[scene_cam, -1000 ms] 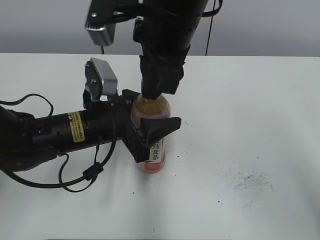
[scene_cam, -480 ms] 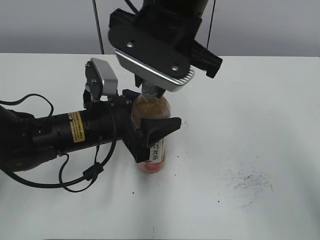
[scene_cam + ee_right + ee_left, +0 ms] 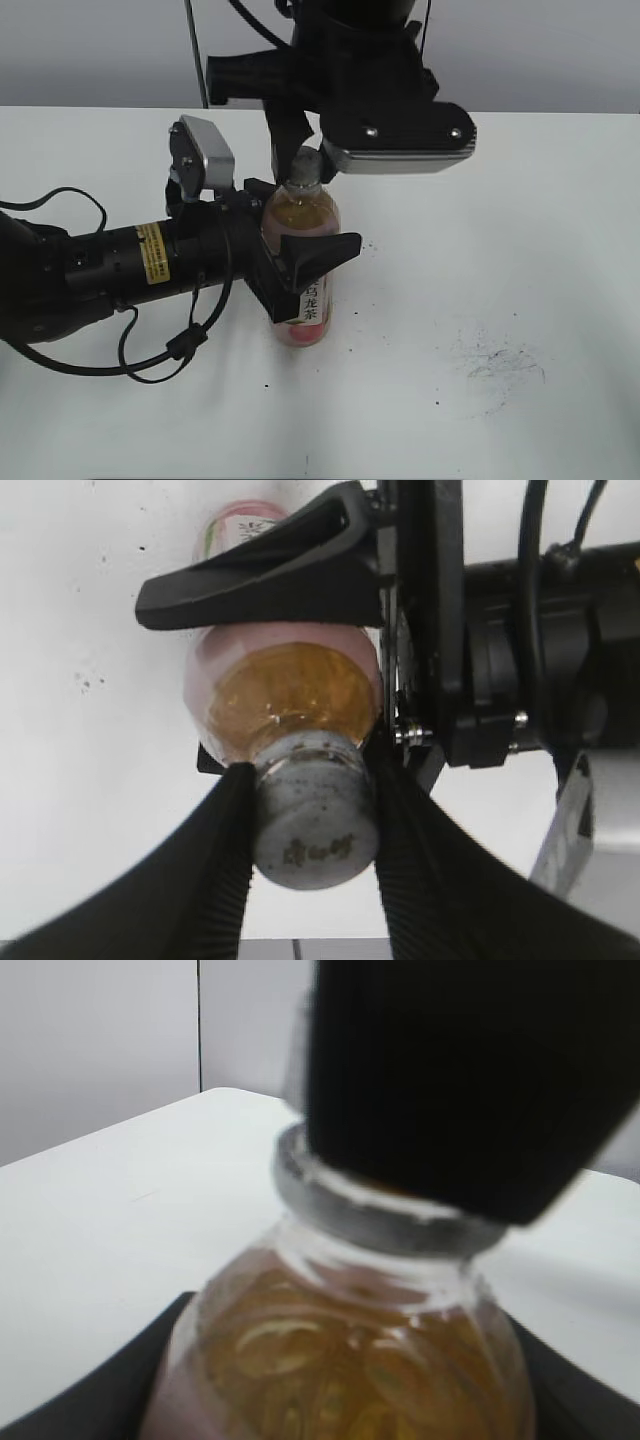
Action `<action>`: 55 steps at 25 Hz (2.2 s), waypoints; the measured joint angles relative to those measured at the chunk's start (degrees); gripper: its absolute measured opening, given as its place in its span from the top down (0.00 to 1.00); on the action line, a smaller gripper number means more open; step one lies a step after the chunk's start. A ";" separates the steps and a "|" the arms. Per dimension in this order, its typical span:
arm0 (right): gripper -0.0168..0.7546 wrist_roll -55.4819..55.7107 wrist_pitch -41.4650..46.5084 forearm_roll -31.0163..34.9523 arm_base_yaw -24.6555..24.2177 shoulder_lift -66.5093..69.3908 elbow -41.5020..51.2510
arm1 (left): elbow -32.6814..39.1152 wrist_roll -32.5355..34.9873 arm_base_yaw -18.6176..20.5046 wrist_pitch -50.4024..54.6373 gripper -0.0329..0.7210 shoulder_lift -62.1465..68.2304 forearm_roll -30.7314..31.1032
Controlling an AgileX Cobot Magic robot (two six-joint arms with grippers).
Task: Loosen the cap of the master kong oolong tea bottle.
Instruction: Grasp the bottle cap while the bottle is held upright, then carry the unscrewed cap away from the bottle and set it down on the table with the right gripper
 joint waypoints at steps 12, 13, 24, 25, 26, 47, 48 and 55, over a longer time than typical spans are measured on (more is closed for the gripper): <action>0.62 -16.48 -0.13 0.15 0.00 0.00 0.00 | 0.00 -0.10 0.00 0.05 0.36 0.00 -0.12; 0.62 -17.48 -0.13 0.15 0.00 0.00 0.00 | 0.00 -0.10 0.00 0.05 0.36 0.00 -0.12; 0.62 -19.82 0.22 0.79 0.00 0.05 -0.79 | 0.00 -0.15 0.00 0.05 0.36 0.00 -0.12; 0.62 -19.82 0.47 0.74 0.00 0.19 -1.22 | 0.00 -0.15 0.00 0.00 0.36 0.00 -0.12; 0.63 -19.87 0.47 0.67 0.00 0.23 -1.75 | 0.00 -0.20 0.00 0.00 0.36 0.00 -0.12; 0.63 47.29 0.00 -7.30 -12.37 -0.74 1.12 | 0.00 -0.11 0.00 0.00 0.36 0.00 -0.16; 0.63 50.57 0.00 -6.96 -13.79 -0.68 2.01 | 0.00 -0.11 0.00 0.00 0.36 0.00 -0.16; 0.63 79.99 0.00 0.52 -21.66 4.76 4.47 | 0.00 -0.11 0.00 0.00 0.36 0.00 -0.18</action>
